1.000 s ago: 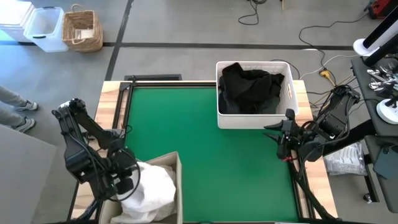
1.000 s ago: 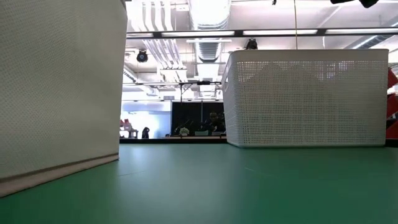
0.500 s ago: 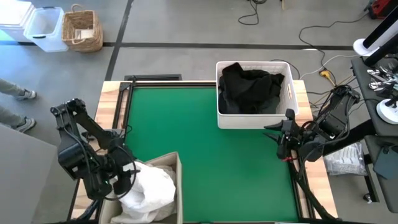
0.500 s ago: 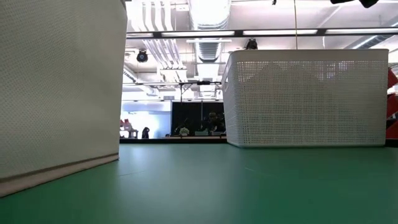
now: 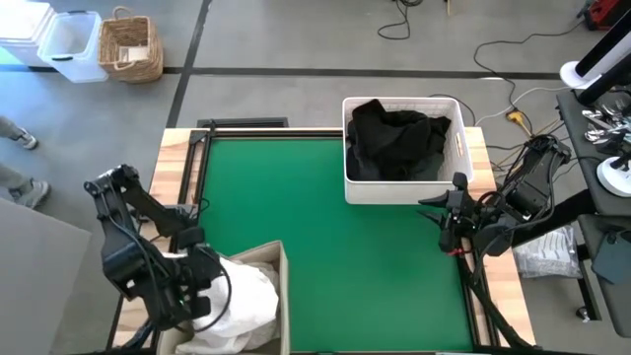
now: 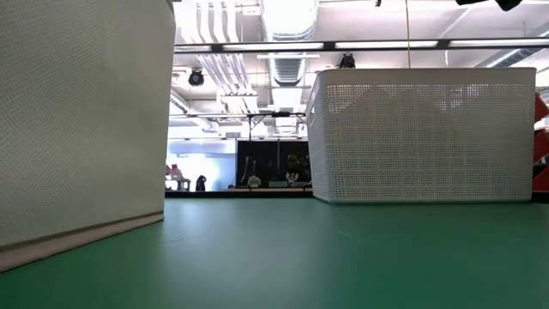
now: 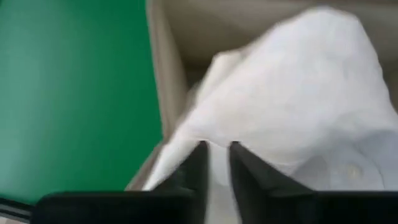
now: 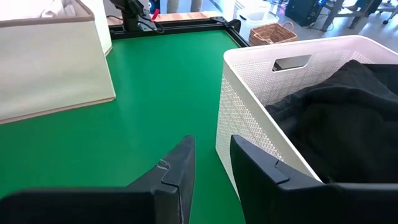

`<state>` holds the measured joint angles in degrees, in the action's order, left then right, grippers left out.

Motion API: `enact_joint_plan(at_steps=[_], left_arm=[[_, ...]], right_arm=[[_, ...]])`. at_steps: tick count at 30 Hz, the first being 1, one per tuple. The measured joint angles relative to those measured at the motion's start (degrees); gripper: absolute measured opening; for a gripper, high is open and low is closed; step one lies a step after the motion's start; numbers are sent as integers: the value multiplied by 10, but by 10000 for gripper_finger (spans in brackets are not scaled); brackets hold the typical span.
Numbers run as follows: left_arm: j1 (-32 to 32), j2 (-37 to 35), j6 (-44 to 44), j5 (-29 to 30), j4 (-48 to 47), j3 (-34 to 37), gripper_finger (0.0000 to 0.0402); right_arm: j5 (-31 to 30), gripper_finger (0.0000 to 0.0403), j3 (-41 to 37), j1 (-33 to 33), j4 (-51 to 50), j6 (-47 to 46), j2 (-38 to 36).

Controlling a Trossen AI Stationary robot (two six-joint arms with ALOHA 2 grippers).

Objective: Sort clothes
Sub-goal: Put the white polo shirt into the bottom left white bin

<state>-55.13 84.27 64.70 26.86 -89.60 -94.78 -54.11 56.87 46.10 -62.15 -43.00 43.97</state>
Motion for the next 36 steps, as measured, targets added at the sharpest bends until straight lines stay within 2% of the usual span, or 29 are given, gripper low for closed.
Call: enact_joint_plan(at_steps=[2,7,17,24,30,36], left_arm=[[2,9,-15,-13,6,0,13],[3,22,-34,-42,11,1,3],[25,25,-23,-71,16,48,0],[57,25,-56,-132,79,80,0],[69,28,-107,-136,140,83,0],[73,29,-82,-148,141,90,0]], right_arm=[[0,95,0,0,0,0,0],[-4,102,0,0,0,0,0],[-5,98,-3,0,0,0,0],[-5,101,-6,0,0,0,0],[-5,107,-9,0,1,-5,0],[-5,100,-11,0,2,-6,0]])
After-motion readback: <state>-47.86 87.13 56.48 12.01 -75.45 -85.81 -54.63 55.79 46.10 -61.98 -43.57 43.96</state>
